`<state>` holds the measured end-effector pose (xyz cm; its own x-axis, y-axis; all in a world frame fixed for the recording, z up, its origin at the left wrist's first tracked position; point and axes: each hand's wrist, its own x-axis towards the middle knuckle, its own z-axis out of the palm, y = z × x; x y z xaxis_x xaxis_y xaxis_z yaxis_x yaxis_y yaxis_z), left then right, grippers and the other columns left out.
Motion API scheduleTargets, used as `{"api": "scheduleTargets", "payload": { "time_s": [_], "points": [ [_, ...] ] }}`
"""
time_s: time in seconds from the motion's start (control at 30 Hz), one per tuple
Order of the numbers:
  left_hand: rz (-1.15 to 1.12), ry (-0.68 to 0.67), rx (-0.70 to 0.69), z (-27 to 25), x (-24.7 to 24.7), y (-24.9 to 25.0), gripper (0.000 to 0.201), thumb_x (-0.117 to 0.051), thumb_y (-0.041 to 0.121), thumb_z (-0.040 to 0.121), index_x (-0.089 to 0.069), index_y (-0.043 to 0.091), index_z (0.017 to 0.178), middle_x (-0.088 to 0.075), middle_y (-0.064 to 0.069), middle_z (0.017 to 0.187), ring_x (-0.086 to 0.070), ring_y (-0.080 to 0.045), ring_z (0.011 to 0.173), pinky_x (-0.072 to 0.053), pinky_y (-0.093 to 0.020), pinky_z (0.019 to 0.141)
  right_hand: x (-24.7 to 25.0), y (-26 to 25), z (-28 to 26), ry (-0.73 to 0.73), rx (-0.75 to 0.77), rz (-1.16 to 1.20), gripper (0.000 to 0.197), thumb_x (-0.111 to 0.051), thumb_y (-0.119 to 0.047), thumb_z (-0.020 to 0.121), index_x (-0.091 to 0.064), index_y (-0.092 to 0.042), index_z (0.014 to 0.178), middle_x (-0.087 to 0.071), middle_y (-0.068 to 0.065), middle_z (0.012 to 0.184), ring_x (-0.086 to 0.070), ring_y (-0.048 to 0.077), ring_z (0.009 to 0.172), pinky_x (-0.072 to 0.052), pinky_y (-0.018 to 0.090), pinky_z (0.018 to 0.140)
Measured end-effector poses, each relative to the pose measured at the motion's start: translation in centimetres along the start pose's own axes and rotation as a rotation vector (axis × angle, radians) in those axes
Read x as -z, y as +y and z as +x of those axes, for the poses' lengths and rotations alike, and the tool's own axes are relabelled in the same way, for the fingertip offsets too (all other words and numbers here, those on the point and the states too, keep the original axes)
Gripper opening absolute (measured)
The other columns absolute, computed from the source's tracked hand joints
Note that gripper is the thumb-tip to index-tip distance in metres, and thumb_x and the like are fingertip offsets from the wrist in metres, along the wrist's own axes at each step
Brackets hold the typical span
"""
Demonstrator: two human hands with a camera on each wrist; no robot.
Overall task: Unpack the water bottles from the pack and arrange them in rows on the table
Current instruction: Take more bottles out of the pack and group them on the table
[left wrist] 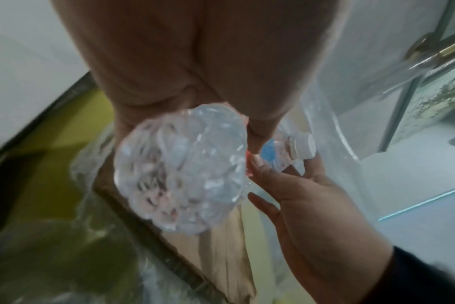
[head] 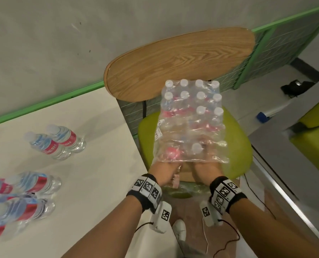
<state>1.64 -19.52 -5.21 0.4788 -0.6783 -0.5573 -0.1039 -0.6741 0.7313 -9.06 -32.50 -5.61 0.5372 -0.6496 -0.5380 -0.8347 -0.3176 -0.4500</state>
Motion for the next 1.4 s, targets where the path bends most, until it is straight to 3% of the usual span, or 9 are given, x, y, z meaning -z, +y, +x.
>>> {"api": "scheduleTargets", "payload": {
  "time_s": [0.1,0.27,0.4,0.53,0.73,1.0,1.17,1.3,1.4],
  "points": [
    [-0.081,-0.019,-0.053,-2.6,1.0,-1.3,0.017,-0.062,0.049,0.089,-0.062,0.036,0.099,-0.067,0.013,0.089,-0.065,-0.006,0.084,-0.049,-0.021,0.08,-0.6,0.9,-1.6,0.128,0.048,0.268,0.023,-0.062,-0.03,0.089,-0.069,-0.013,0.102,-0.073,0.008,0.086,-0.069,0.029,0.082,-0.058,0.045,0.075],
    [0.011,-0.054,-0.017,-6.7,3.7,-6.0,0.071,-0.061,0.077,0.064,-0.053,0.031,0.118,-0.067,0.009,0.101,-0.065,-0.007,0.09,-0.05,-0.027,0.078,-1.0,0.6,-5.1,0.172,0.239,0.471,0.031,-0.08,-0.047,0.072,-0.064,-0.036,0.095,-0.072,-0.008,0.087,-0.07,0.007,0.08,-0.059,0.038,0.071],
    [-0.076,0.018,0.052,-10.0,7.2,-10.2,0.063,-0.064,0.073,0.063,-0.057,0.029,0.108,-0.07,0.005,0.092,-0.068,-0.013,0.083,-0.05,-0.028,0.072,-2.3,-0.6,-7.4,0.025,0.295,0.371,0.047,-0.078,-0.04,0.076,-0.052,-0.039,0.115,-0.07,-0.002,0.087,-0.068,0.013,0.075,-0.058,0.028,0.066],
    [-0.357,0.186,0.125,-12.9,10.3,-13.7,0.057,-0.072,0.061,0.068,-0.059,0.02,0.105,-0.069,-0.001,0.082,-0.063,-0.018,0.064,-0.05,-0.03,0.059,-4.5,-3.8,-9.8,-0.169,0.343,0.36,0.042,-0.075,-0.028,0.083,-0.053,-0.038,0.117,-0.072,-0.013,0.088,-0.067,-0.008,0.077,-0.05,0.007,0.061],
    [-0.536,0.529,0.216,-13.8,14.0,-20.1,0.041,-0.064,0.047,0.071,-0.058,0.024,0.104,-0.07,-0.009,0.095,-0.067,-0.027,0.083,-0.053,-0.058,0.084,-10.3,-11.1,-9.3,-0.182,0.489,0.325,0.049,-0.073,-0.026,0.083,-0.052,-0.042,0.125,-0.067,-0.024,0.099,-0.066,0.001,0.086,-0.06,0.03,0.074],
    [-0.469,0.663,0.025,-14.2,15.6,-21.5,0.054,-0.068,0.016,0.088,-0.032,0.022,0.128,-0.058,0.007,0.114,-0.059,-0.006,0.104,-0.042,-0.015,0.082,-16.0,-20.1,-7.4,-0.171,0.677,0.346,0.055,-0.073,-0.015,0.084,-0.049,-0.038,0.128,-0.057,-0.018,0.124,-0.055,0.003,0.114,-0.048,0.02,0.096],
    [-0.323,0.852,0.018,-11.2,16.3,-21.6,0.059,-0.065,0.015,0.087,-0.031,0.025,0.135,-0.052,0.001,0.124,-0.053,-0.018,0.113,-0.046,-0.036,0.099,-17.7,-23.7,-6.3,-0.156,0.692,0.352,0.052,-0.07,-0.016,0.087,-0.05,-0.037,0.13,-0.062,-0.016,0.121,-0.057,-0.003,0.108,-0.044,0.008,0.092],
    [-0.274,0.873,0.008,-9.8,18.1,-21.0,0.061,-0.057,0.005,0.09,-0.028,0.022,0.142,-0.049,0.002,0.13,-0.049,-0.012,0.115,-0.041,-0.028,0.099,-18.0,-25.9,-5.4,-0.134,0.709,0.357,0.05,-0.07,-0.017,0.088,-0.05,-0.042,0.127,-0.062,-0.022,0.109,-0.053,-0.023,0.096,-0.039,-0.008,0.075],
    [-0.269,0.91,0.02,-8.6,19.3,-20.9,0.064,-0.054,0.006,0.09,-0.024,0.025,0.143,-0.052,0.001,0.128,-0.053,-0.014,0.112,-0.046,-0.035,0.099,-18.4,-27.3,-4.5,-0.129,0.708,0.37,0.051,-0.068,-0.014,0.089,-0.05,-0.039,0.13,-0.063,-0.017,0.108,-0.056,-0.017,0.094,-0.039,-0.007,0.071]
  ]
}}
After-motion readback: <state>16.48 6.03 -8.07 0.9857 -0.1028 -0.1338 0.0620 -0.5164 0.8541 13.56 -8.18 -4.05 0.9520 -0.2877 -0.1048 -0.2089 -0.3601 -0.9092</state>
